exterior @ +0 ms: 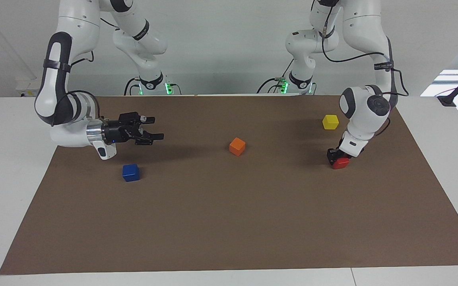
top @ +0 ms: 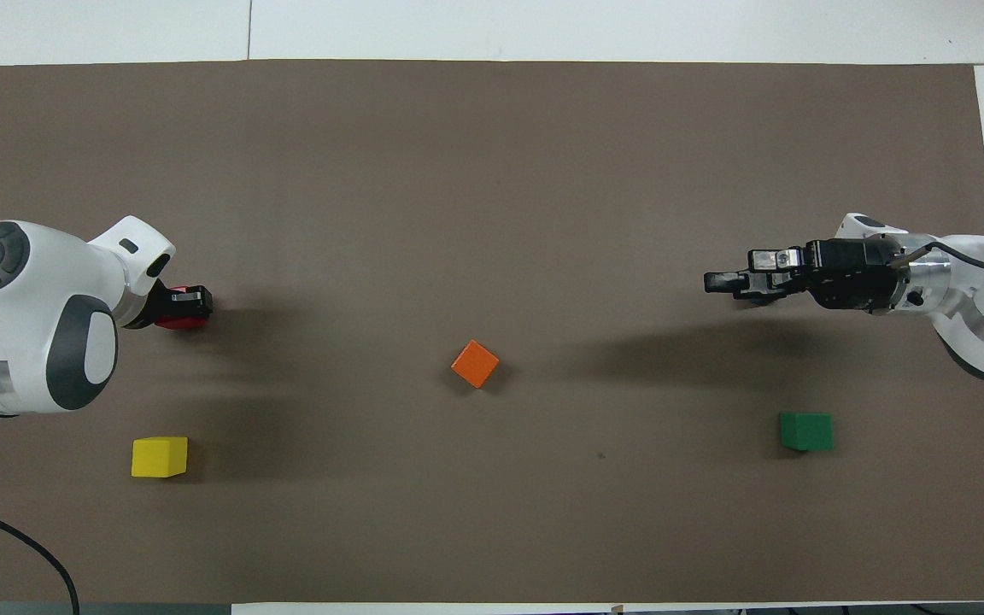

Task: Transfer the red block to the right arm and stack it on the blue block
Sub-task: 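Carry the red cube toward the center while the right gripper approaches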

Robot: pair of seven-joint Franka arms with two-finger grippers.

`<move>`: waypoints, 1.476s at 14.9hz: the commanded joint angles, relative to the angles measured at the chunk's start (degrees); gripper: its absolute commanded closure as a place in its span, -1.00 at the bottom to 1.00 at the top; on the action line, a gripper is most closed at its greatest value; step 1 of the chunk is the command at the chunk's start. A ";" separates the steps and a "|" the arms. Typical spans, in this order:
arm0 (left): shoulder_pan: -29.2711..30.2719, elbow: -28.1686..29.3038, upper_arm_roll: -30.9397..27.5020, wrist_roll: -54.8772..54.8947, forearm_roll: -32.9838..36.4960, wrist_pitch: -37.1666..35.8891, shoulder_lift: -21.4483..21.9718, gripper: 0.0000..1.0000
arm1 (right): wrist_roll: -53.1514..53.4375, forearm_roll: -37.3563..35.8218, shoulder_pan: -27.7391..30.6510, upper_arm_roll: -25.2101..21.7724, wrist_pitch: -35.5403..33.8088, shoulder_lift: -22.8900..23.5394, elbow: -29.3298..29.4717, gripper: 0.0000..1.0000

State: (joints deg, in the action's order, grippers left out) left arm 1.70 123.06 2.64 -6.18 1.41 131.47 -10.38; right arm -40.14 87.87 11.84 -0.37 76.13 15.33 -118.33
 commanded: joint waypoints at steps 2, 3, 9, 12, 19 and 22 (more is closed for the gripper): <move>-0.83 -8.97 -0.89 -5.57 -7.79 -14.90 1.93 1.00 | -0.73 3.36 -0.24 0.45 -3.17 -0.65 -0.85 -1.00; -1.00 -10.02 -0.89 -9.87 -11.04 -17.71 2.99 1.00 | -1.08 4.76 -0.24 0.45 -4.75 0.05 -0.59 -1.00; -3.81 -15.22 1.40 -40.72 -23.08 -30.82 10.72 1.00 | -2.58 12.06 -4.89 0.63 -5.91 1.46 -0.14 -1.00; -3.81 -14.78 1.31 -43.48 -31.79 -38.98 16.17 1.00 | -2.49 12.15 -6.04 0.63 -5.99 1.90 -0.14 -1.00; -6.18 -13.30 4.99 -55.76 -48.33 -37.47 18.29 1.00 | -4.43 14.17 -11.05 0.63 -5.73 4.45 -0.23 -1.00; -11.01 -11.54 5.97 -64.21 -48.96 -27.86 18.55 1.00 | -5.47 14.17 -11.75 0.63 -5.38 4.36 -0.76 -1.00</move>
State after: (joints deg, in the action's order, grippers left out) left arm -6.26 108.98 8.95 -66.02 -46.19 99.19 6.72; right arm -43.53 100.90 0.27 0.17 70.29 19.83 -118.41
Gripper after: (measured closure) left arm 0.458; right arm 0.000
